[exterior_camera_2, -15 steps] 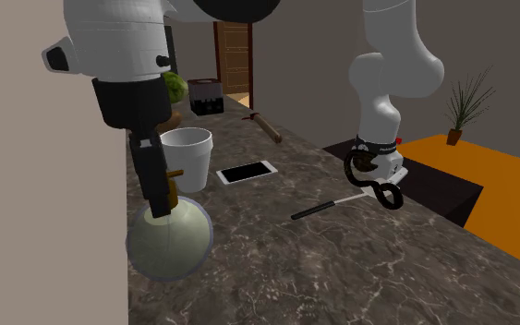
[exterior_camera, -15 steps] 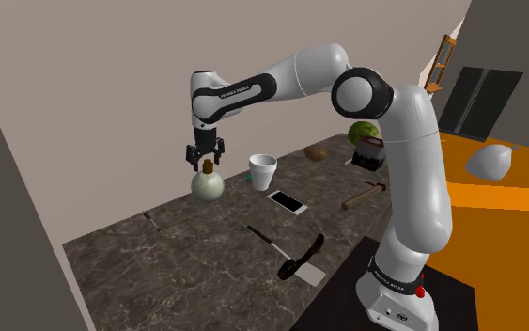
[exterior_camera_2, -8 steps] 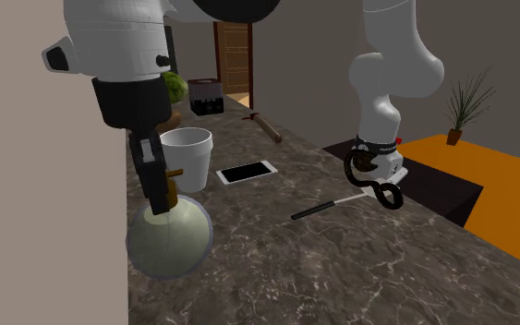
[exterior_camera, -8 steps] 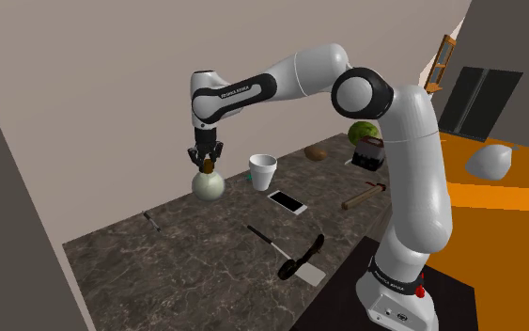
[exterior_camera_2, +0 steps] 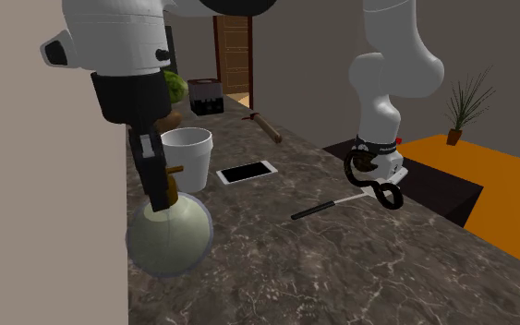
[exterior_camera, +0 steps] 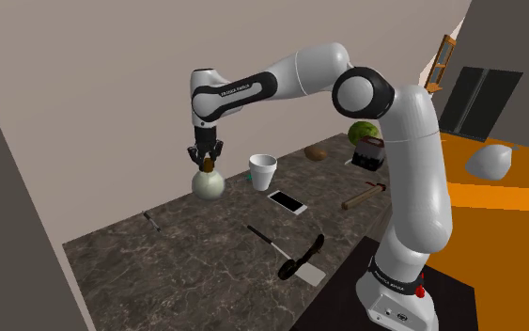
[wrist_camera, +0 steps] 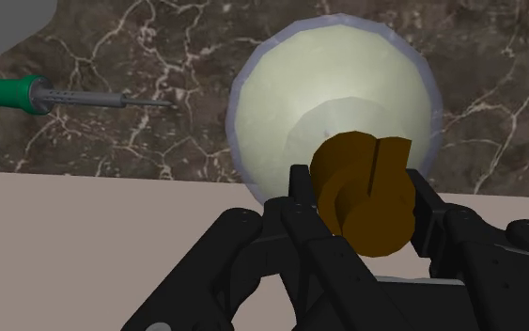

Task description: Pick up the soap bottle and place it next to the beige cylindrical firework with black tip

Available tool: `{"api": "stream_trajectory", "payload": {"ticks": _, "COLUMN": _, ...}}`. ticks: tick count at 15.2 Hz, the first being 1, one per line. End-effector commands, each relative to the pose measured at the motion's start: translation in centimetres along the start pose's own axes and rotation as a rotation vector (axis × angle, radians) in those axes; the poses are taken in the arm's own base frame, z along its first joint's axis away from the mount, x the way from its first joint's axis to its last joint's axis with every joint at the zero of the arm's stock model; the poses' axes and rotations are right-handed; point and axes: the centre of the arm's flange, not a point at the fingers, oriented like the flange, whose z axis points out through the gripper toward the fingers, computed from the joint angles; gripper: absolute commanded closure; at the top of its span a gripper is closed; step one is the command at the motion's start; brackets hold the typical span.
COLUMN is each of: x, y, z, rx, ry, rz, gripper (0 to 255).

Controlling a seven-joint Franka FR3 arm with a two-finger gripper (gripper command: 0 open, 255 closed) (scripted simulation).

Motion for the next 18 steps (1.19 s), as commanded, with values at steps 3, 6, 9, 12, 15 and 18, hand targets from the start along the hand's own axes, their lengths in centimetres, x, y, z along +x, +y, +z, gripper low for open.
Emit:
{"api": "stream_trajectory", "payload": {"ticks": 3, "x": 0.1, "y": 0.0, "z": -2.0, "rx": 0.000, "ry": 0.000, "rz": 0.000, "gripper": 255}}
{"api": "stream_trajectory", "payload": {"ticks": 6, "x": 0.1, "y": 0.1, "z": -3.6, "rx": 0.000, "ry": 0.000, "rz": 0.000, "gripper": 255}}
{"api": "stream_trajectory", "payload": {"ticks": 9, "x": 0.1, "y": 0.1, "z": -5.2, "rx": 0.000, "ry": 0.000, "rz": 0.000, "gripper": 255}}
{"api": "stream_trajectory", "payload": {"ticks": 12, "x": 0.1, "y": 0.1, "z": -6.8, "rx": 0.000, "ry": 0.000, "rz": 0.000, "gripper": 255}}
{"api": "stream_trajectory", "payload": {"ticks": 15, "x": 0.1, "y": 0.1, "z": -8.4, "rx": 0.000, "ry": 0.000, "rz": 0.000, "gripper": 255}}
{"api": "stream_trajectory", "payload": {"ticks": 18, "x": 0.1, "y": 0.1, "z": -9.8, "rx": 0.000, "ry": 0.000, "rz": 0.000, "gripper": 255}}
